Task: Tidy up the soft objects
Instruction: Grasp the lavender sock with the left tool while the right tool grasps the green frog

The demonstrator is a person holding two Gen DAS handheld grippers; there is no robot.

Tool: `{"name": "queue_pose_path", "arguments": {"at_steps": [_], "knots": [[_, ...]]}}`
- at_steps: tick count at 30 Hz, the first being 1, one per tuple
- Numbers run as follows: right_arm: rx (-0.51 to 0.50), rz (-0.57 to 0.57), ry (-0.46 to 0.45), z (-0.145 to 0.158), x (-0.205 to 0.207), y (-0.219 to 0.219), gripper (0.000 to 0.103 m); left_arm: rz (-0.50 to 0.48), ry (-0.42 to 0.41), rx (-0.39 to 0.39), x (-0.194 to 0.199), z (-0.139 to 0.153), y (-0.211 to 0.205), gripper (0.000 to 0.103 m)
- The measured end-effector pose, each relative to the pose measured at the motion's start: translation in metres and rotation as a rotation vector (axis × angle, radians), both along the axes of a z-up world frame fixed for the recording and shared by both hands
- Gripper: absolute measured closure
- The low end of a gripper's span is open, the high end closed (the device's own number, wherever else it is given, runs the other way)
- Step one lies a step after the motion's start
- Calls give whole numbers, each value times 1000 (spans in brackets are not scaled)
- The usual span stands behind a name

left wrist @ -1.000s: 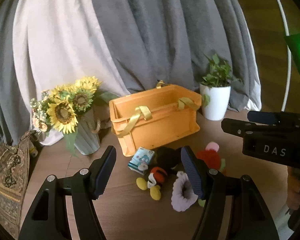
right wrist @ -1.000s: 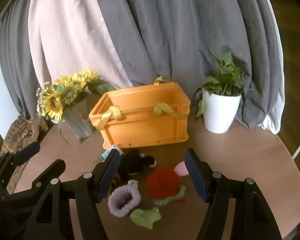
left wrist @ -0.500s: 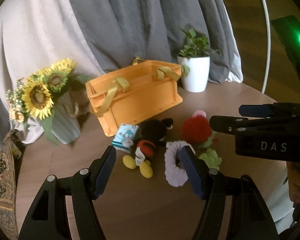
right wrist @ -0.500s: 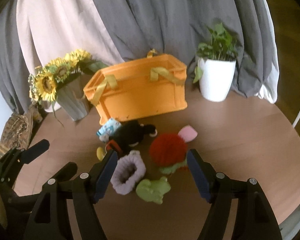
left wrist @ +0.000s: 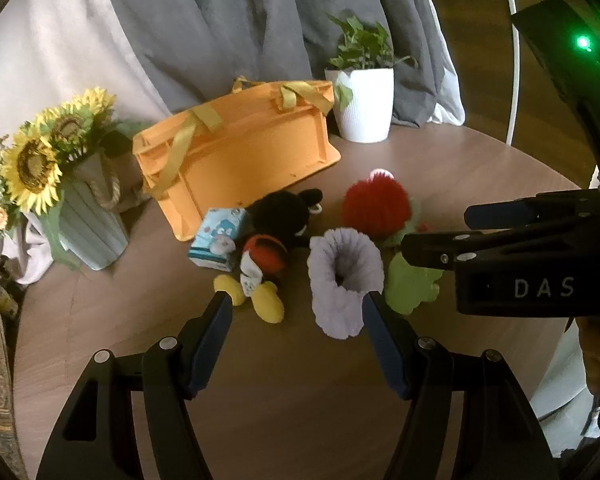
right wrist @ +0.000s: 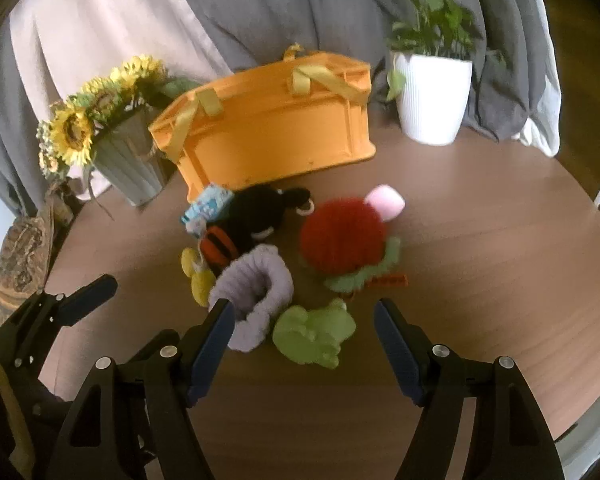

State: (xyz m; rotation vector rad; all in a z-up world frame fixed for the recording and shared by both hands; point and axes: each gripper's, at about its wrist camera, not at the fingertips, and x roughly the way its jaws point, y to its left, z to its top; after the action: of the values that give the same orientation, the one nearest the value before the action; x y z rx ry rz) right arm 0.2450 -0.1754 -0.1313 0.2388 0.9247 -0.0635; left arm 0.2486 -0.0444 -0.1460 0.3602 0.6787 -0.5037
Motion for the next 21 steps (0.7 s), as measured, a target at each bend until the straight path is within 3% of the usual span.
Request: {"name": "queue_pose_path", "arguments": {"at_steps": [21], "knots": [[20, 67, 144, -54, 15, -1, 30, -69, 57, 81, 15, -58, -23, 37]]}}
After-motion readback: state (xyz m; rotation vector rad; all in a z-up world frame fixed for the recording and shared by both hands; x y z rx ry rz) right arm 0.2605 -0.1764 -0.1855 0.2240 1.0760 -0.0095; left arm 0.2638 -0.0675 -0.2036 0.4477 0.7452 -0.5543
